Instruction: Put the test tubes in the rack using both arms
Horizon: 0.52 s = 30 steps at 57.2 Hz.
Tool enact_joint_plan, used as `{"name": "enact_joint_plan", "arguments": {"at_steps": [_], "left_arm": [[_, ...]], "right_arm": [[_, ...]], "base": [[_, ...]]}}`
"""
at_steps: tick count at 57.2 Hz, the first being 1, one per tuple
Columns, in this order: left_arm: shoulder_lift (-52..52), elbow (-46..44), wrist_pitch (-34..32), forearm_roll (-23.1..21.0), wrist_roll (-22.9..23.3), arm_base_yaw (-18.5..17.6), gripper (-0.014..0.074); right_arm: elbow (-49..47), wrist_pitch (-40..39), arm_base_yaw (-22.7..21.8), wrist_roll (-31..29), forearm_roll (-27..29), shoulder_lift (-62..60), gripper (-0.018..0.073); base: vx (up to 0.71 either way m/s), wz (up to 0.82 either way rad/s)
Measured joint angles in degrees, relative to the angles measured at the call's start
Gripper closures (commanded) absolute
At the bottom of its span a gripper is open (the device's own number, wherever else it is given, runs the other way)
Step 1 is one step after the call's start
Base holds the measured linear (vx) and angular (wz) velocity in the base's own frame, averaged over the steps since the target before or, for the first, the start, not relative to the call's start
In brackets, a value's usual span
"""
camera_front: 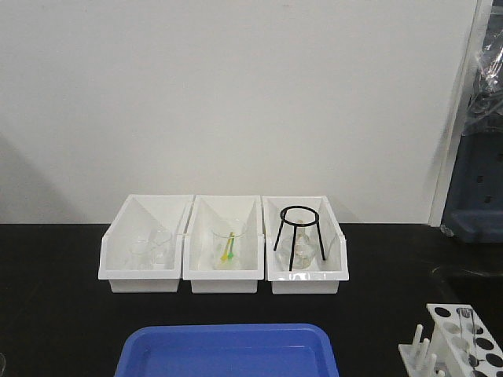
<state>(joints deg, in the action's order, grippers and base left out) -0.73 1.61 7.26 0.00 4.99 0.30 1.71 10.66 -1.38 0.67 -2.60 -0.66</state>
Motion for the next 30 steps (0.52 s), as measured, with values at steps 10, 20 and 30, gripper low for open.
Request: {"name": "enact_joint_plan", "arguments": {"at_steps": [10,20,30], "left_arm": [[0.0,0.0,0.0,0.0,0.0,0.0,0.0602],[0.0,0.0,0.0,0.0,0.0,0.0,0.0602],[0.0,0.0,0.0,0.0,0.0,0.0,0.0602]], "right_arm": [[0.0,0.0,0.0,0.0,0.0,0.0,0.0568],[0.0,0.0,0.0,0.0,0.0,0.0,0.0568],[0.0,0.0,0.0,0.0,0.0,0.0,0.0568]], "base": [[0.00,0.00],[0.00,0.00],[0.00,0.00]]}}
